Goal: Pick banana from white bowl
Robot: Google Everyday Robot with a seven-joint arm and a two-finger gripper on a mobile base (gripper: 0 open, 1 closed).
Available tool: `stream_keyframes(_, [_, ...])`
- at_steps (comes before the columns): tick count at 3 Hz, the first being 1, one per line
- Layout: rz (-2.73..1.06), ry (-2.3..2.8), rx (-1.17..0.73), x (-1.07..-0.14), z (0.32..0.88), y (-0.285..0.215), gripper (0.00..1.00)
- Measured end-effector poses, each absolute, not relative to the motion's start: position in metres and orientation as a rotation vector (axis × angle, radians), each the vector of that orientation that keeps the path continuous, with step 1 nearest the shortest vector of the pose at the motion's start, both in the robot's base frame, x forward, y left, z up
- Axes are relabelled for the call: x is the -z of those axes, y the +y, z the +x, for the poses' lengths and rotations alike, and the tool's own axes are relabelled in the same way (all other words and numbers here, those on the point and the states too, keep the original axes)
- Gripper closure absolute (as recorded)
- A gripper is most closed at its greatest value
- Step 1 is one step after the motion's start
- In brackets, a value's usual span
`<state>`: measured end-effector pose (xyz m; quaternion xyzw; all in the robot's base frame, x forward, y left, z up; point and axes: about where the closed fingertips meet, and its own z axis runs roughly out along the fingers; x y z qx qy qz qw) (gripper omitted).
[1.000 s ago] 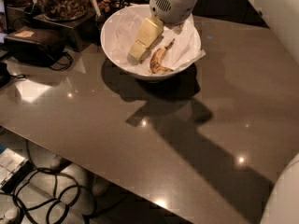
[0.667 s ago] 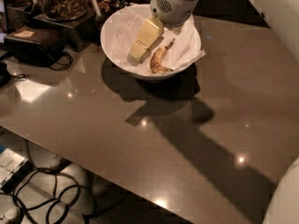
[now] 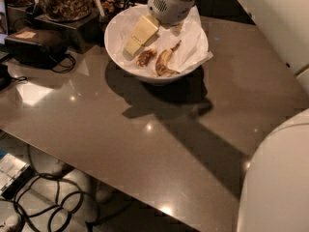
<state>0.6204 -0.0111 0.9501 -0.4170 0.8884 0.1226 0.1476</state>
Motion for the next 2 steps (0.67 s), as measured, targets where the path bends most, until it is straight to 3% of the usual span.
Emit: stream_keyframes(2, [-1.081, 2.629, -0.376, -0.938, 0.645, -0.023, 0.04])
